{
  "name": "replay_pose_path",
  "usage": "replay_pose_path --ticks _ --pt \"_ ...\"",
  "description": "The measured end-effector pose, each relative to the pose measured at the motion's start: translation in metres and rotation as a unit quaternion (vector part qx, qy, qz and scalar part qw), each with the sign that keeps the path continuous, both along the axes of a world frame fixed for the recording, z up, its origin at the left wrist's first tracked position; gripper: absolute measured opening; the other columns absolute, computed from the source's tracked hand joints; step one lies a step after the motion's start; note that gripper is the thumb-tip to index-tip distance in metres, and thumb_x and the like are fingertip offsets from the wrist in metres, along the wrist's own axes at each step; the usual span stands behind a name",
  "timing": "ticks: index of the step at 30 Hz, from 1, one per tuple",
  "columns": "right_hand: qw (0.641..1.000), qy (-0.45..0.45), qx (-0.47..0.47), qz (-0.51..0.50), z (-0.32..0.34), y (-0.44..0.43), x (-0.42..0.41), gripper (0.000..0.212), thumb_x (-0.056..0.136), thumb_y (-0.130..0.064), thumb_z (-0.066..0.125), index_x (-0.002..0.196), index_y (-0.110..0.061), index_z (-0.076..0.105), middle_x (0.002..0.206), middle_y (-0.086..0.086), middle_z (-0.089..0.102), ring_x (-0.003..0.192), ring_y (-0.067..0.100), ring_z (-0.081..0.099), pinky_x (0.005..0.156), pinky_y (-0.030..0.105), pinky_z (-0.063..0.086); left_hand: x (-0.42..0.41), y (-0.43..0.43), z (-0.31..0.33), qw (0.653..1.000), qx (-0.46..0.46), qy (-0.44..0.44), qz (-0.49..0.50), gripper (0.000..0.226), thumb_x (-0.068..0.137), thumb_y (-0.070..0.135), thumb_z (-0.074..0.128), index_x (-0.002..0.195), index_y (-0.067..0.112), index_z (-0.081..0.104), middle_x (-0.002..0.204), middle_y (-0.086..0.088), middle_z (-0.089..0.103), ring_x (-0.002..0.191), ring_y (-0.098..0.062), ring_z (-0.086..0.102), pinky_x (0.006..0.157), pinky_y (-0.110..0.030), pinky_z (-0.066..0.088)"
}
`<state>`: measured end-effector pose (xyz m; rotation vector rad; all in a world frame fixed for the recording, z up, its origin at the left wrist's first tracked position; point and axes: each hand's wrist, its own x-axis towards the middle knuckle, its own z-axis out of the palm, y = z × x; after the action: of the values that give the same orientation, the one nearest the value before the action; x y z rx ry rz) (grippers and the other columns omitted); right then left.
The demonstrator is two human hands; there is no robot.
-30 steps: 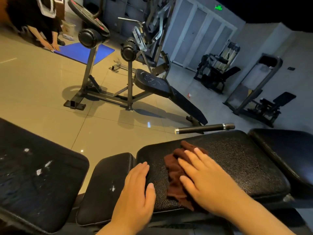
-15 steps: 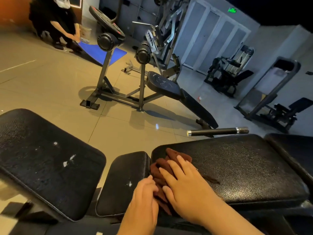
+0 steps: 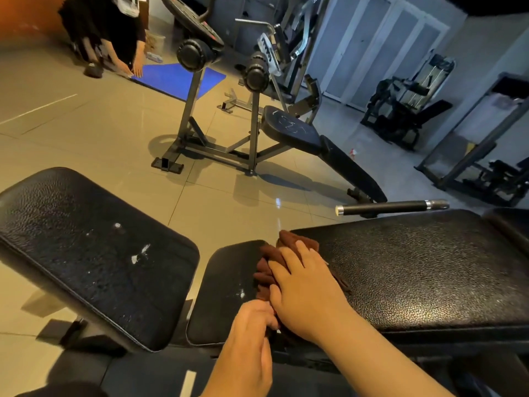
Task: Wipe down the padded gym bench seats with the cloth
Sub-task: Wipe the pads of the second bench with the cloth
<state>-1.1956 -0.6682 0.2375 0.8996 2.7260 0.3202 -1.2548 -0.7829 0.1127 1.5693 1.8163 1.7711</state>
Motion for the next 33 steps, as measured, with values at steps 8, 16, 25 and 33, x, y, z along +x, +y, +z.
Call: replay_pose_path --ticks 8,16,25,33 --pt "0.996 0.024 0.044 -0.073 0.025 0.021 0.016 0.076 0.091 -0.051 -0.001 0.160 -0.028 0.022 0.167 0.003 0.016 0.154 0.031 0.006 0.124 0.046 0.004 -0.004 -0.003 0.000 0.998 0.052 0.017 -0.020 0.045 0.080 0.000 0.045 0.108 0.032 0.060 0.125 0.015 0.051 0.128 -0.005 0.049 0.108 -0.018 0.035" --pt "1.000 0.017 0.016 0.016 -0.020 -0.011 -0.010 0.069 0.095 -0.045 0.011 0.152 -0.019 0.041 0.163 0.008 0.028 0.152 0.036 0.015 0.124 0.049 0.015 -0.025 -0.027 0.000 0.999 0.023 -0.002 -0.034 0.053 0.073 0.005 0.040 0.113 0.035 0.060 0.120 0.020 0.054 0.120 -0.003 0.054 0.103 -0.018 0.039" --pt "0.996 0.079 0.043 -0.009 -0.032 -0.019 -0.019 0.059 0.097 -0.040 0.039 0.151 -0.014 0.044 0.157 0.014 0.039 0.148 0.039 0.029 0.123 0.052 0.020 -0.037 -0.026 -0.004 0.999 0.010 -0.039 0.005 0.049 0.068 -0.002 0.046 0.102 0.027 0.065 0.110 0.019 0.059 0.110 -0.005 0.058 0.098 -0.017 0.043" --pt "0.997 0.050 -0.045 0.041 -0.049 -0.060 -0.029 0.051 0.084 -0.036 0.040 0.124 -0.022 0.069 0.134 0.008 0.063 0.127 0.035 0.058 0.102 0.050 0.051 -0.059 -0.034 -0.002 0.975 -0.100 -0.188 0.071 0.055 0.082 -0.018 0.049 0.092 0.034 0.064 0.098 0.022 0.057 0.100 -0.003 0.057 0.082 -0.017 0.049"
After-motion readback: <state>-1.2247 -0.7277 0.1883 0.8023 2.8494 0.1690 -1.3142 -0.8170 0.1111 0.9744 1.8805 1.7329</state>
